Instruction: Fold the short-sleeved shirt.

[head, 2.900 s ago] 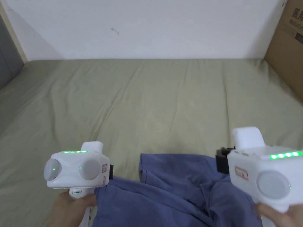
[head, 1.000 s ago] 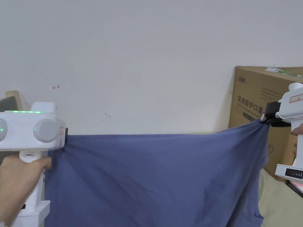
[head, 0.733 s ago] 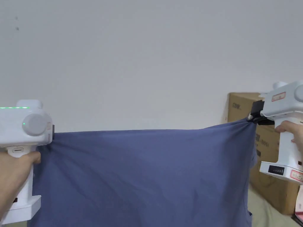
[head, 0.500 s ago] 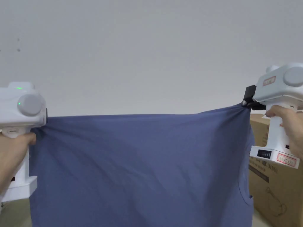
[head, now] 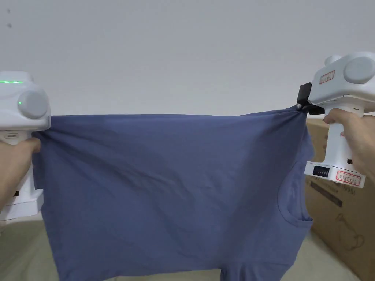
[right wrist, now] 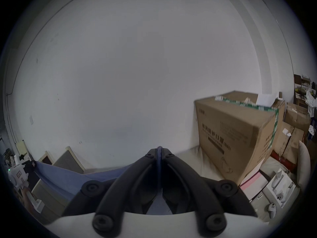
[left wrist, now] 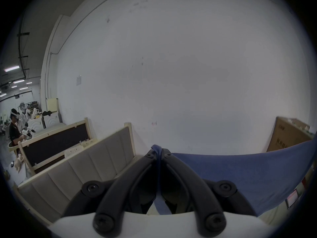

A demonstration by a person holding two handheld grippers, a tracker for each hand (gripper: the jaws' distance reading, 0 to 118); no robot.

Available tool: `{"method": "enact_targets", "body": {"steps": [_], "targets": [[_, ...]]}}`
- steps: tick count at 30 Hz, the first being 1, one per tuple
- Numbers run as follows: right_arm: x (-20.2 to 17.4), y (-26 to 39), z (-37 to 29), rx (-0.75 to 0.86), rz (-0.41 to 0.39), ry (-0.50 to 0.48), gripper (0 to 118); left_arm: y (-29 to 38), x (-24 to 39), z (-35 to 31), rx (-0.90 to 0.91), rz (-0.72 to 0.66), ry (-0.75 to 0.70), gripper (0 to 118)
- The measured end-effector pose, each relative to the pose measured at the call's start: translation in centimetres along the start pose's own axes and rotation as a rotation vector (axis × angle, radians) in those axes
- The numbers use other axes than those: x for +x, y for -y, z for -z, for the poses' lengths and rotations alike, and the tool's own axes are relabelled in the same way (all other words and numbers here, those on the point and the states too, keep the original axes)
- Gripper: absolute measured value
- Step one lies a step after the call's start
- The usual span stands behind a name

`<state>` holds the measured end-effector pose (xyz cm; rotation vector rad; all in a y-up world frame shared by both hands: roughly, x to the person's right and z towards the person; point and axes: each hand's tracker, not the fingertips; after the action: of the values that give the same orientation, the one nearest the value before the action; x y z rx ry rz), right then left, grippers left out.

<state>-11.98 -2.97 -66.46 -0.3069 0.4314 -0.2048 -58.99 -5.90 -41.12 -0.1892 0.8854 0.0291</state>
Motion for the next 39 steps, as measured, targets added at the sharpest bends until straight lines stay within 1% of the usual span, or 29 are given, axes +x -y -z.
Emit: {"method": "enact_targets", "body": {"steps": [2, 5, 8, 9, 10, 11, 12, 14, 15, 16, 18, 19, 21, 22, 23, 26, 27, 33, 39], "targets": [[0.9, 2.9, 2.5, -0.062, 0.01, 0.002, 4, 3.6, 0.8, 2.0, -0.063, 0.026, -0.016, 2], [2.3, 9.0, 6.7, -0.18, -0.006, 0.05, 4, 10.3, 2.2, 5.0, -0.182, 0.078, -0.013, 2], [4.2, 16.2, 10.5, -0.322, -0.008, 0.096, 4, 18.8, 3.6, 8.0, -0.313, 0.125, -0.017, 2], [4.9, 19.0, 11.5, -0.378, 0.012, 0.114, 4, 21.6, 4.0, 8.6, -0.358, 0.138, -0.021, 2], [5.6, 21.5, 12.5, -0.444, 0.012, 0.116, 4, 24.1, 4.2, 9.1, -0.399, 0.147, -0.024, 2], [6.2, 23.6, 13.1, -0.471, 0.02, 0.141, 4, 26.3, 4.2, 9.2, -0.452, 0.118, -0.038, 2], [6.9, 26.0, 13.6, -0.512, 0.029, 0.162, 4, 28.5, 4.3, 9.4, -0.483, 0.127, -0.026, 2], [7.9, 29.6, 13.6, -0.568, 0.03, 0.168, 4, 31.9, 4.2, 9.3, -0.537, 0.146, -0.025, 2], [8.4, 31.3, 13.5, -0.6, 0.034, 0.17, 4, 33.1, 3.9, 9.2, -0.556, 0.195, -0.054, 2], [9.2, 32.5, 13.5, -0.613, 0.029, 0.167, 4, 34.7, 3.2, 9.7, -0.558, 0.192, -0.062, 2], [10.3, 34.2, 13.2, -0.66, 0.051, 0.186, 4, 36.4, 2.6, 9.1, -0.588, 0.195, -0.065, 2], [10.7, 34.9, 12.4, -0.651, 0.057, 0.178, 4, 37.3, 2.2, 8.0, -0.641, 0.2, -0.044, 2], [11.1, 35.8, 10.7, -0.66, 0.057, 0.179, 4, 38.0, 1.4, 6.6, -0.655, 0.204, -0.036, 2], [11.3, 36.2, 9.5, -0.656, 0.061, 0.174, 4, 38.2, 1.0, 5.6, -0.651, 0.202, -0.031, 2], [11.4, 36.6, 8.5, -0.657, 0.06, 0.171, 4, 38.2, 0.7, 4.7, -0.578, 0.176, -0.025, 2], [11.3, 37.8, 4.0, -0.656, 0.001, 0.17, 4, 38.7, -0.9, 0.0, -0.555, 0.212, -0.017, 2], [11.5, 38.3, 2.2, -0.655, -0.002, 0.171, 4, 39.1, -1.6, -1.7, -0.561, 0.217, -0.014, 2], [12.7, 42.0, -9.6, -0.654, 0.024, 0.151, 4, 41.6, -6.7, -12.7, -0.584, 0.201, 0.012, 2], [14.3, 45.5, -20.0, -0.667, 0.082, 0.157, 4, 44.8, -11.6, -22.3, -0.641, 0.188, 0.034, 2]]}}
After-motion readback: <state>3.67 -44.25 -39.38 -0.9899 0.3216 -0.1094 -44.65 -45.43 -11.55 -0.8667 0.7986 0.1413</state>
